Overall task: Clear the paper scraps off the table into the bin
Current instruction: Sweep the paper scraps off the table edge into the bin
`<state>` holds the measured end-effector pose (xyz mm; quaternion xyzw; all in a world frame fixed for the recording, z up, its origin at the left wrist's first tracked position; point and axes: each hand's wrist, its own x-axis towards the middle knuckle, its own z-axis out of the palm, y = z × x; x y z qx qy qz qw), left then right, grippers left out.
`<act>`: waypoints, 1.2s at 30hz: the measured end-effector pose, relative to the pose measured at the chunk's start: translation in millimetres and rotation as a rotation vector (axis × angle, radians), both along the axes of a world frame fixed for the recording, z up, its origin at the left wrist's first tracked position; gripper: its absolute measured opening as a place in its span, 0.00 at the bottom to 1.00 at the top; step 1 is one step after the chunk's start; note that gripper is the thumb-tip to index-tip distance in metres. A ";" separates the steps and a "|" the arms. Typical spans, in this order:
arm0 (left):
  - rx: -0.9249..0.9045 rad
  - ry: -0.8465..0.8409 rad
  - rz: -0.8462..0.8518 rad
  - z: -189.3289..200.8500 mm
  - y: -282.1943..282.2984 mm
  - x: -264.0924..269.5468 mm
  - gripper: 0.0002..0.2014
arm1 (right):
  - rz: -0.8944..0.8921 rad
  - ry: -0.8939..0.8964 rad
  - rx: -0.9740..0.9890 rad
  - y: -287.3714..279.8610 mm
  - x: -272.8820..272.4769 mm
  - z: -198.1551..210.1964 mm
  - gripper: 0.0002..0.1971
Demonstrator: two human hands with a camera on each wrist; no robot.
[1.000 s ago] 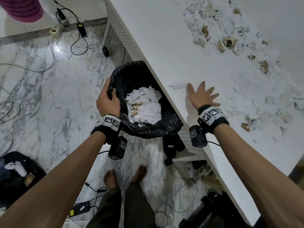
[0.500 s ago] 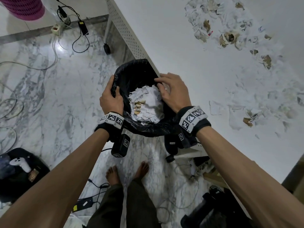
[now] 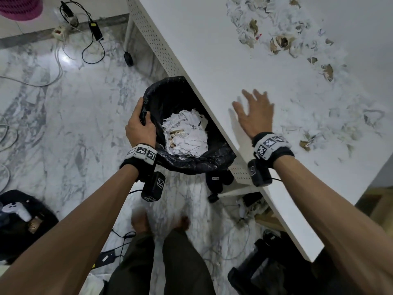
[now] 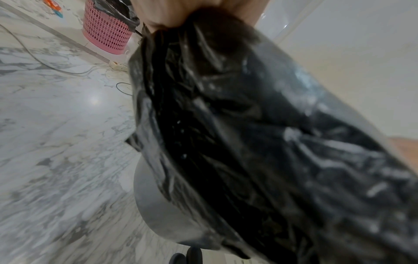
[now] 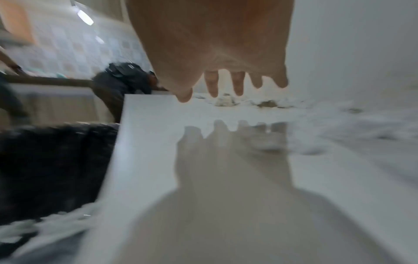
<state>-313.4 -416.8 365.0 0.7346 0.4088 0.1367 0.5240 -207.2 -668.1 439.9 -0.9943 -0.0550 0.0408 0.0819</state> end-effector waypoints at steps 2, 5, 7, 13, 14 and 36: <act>0.000 0.001 -0.002 0.0 -5.8 -4.3 0.21 | -0.158 0.025 -0.094 -41.5 3.3 5.0 0.37; 0.008 -0.018 0.002 -4.0 -14.0 -10.3 0.21 | -0.429 0.227 -0.053 -85.5 2.9 6.2 0.44; -0.004 -0.031 0.018 -7.8 -20.2 -15.1 0.21 | -0.463 0.360 0.012 -90.6 -2.8 -1.3 0.44; -0.015 -0.064 0.037 -14.5 -40.4 -32.2 0.21 | -0.140 0.210 0.031 -30.7 -32.1 -31.5 0.31; -0.014 -0.066 0.040 -14.7 -43.5 -34.6 0.21 | -0.067 0.175 0.045 -18.0 -39.7 -33.7 0.30; 0.030 -0.044 0.061 -6.3 -65.4 -54.1 0.21 | 0.328 -0.067 0.432 26.5 -68.6 -11.8 0.16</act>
